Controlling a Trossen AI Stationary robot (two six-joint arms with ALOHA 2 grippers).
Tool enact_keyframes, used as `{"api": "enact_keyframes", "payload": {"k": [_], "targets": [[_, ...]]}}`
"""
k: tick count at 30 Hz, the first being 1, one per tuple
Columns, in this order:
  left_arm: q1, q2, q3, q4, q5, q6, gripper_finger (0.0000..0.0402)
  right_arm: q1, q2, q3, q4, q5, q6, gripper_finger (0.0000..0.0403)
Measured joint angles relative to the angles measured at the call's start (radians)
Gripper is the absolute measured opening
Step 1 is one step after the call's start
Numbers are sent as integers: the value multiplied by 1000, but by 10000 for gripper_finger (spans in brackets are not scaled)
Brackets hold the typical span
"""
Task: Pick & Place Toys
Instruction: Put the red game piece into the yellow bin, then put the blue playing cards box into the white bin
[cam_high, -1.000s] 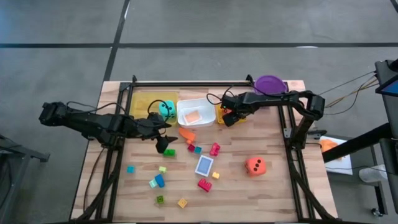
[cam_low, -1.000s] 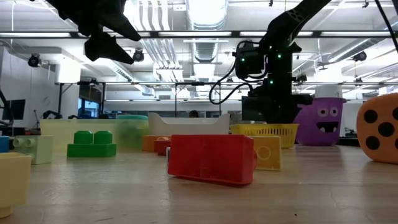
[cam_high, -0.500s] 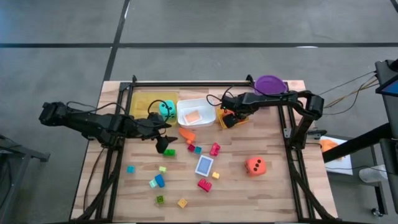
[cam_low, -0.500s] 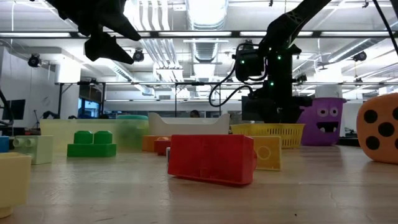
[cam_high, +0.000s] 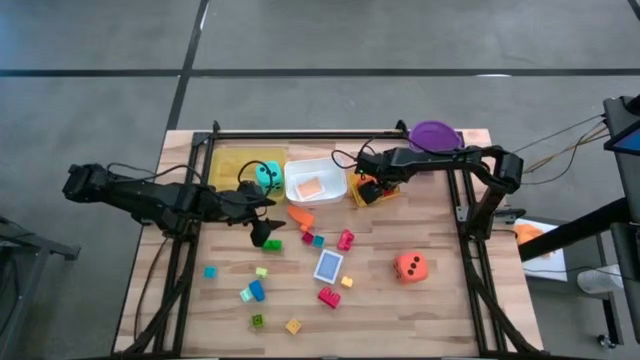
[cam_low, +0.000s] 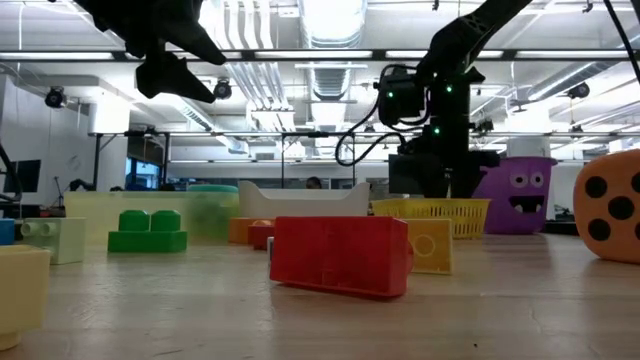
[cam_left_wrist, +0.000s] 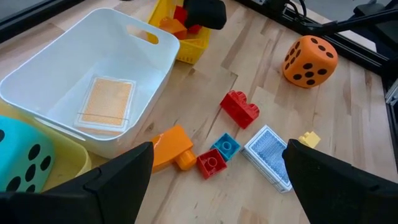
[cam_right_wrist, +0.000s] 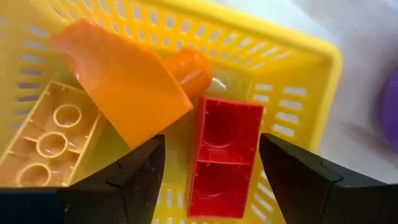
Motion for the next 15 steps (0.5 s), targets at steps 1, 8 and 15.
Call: {"api": "enact_keyframes", "payload": {"k": [1, 8, 15], "targets": [[0, 0, 0, 0, 0, 0, 354, 0, -3, 7, -5, 4, -2, 258], [0, 0, 0, -5, 5, 0, 354, 22, -26, 78, -56, 18, -57, 258], [0, 0, 0, -52, 17, 0, 354, 115, -63, 113, -85, 20, -191, 258]]}}
